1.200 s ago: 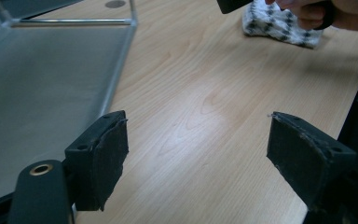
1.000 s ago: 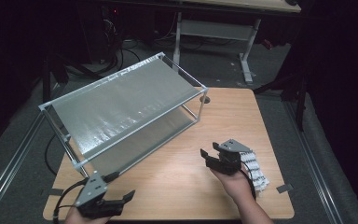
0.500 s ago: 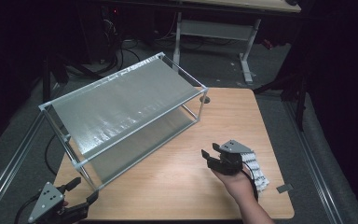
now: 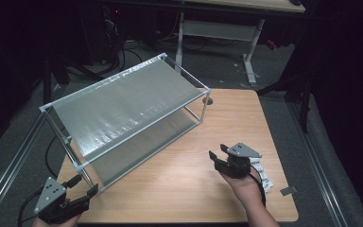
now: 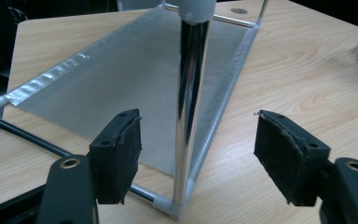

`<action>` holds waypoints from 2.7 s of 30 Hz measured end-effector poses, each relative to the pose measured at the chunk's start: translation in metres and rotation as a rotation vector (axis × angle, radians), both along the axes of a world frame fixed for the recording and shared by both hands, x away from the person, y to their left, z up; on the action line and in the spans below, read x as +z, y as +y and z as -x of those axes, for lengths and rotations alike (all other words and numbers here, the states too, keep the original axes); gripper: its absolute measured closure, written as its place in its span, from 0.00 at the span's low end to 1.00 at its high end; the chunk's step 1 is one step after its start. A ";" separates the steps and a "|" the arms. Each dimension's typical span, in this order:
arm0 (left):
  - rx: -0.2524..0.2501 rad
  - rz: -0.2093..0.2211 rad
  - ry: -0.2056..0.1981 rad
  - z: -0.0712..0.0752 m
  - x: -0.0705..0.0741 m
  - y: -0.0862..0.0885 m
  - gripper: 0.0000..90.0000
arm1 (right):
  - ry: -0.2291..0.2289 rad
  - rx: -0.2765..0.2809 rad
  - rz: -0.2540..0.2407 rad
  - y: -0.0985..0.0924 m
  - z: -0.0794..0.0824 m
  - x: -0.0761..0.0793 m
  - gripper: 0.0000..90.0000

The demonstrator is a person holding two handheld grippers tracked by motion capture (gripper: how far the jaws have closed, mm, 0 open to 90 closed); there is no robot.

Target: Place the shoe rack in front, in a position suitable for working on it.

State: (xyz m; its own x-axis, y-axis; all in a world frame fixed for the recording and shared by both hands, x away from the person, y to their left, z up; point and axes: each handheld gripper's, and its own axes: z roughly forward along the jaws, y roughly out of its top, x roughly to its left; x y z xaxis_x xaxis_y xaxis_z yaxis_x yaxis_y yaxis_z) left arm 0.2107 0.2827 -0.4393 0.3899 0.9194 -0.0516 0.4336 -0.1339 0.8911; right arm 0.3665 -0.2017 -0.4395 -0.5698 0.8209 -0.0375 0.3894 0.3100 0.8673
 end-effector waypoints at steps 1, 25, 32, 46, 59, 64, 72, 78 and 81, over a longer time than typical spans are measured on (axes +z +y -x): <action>-0.002 -0.003 0.009 -0.001 -0.001 -0.001 0.38 | 0.000 -0.008 0.002 0.000 0.000 -0.001 0.51; 0.012 0.044 -0.059 0.001 0.004 0.007 0.78 | 0.038 -0.149 0.005 0.020 -0.098 0.017 0.61; -0.005 0.048 -0.045 -0.003 0.002 0.004 0.79 | 0.000 -0.167 0.021 0.039 -0.136 0.029 0.61; 0.003 0.036 -0.033 -0.004 0.000 0.007 0.87 | 0.014 -0.197 0.018 0.064 -0.187 0.031 0.66; 0.013 0.006 -0.052 -0.001 0.003 0.006 0.90 | 0.010 -0.190 0.015 0.056 -0.182 0.034 0.89; 0.008 0.005 -0.053 -0.002 0.003 0.005 0.90 | 0.002 -0.196 0.019 0.049 -0.174 0.034 0.89; -0.027 0.003 -0.055 0.000 0.003 -0.003 0.90 | -0.014 -0.213 0.026 0.021 -0.145 0.034 0.89; -0.055 -0.007 -0.033 -0.004 0.003 -0.014 0.90 | -0.037 -0.246 -0.004 -0.010 -0.114 0.030 0.89; -0.078 -0.018 -0.011 -0.009 0.006 -0.026 0.90 | -0.045 -0.268 0.006 -0.028 -0.102 0.030 0.89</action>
State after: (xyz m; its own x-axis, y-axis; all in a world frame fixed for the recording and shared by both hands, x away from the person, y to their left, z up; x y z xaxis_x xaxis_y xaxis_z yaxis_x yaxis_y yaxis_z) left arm 0.2201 0.2564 -0.4333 0.4608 0.8870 -0.0311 0.4114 -0.1824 0.8930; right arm 0.4683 -0.2300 -0.4096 -0.3296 0.9420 -0.0628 0.4196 0.2057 0.8841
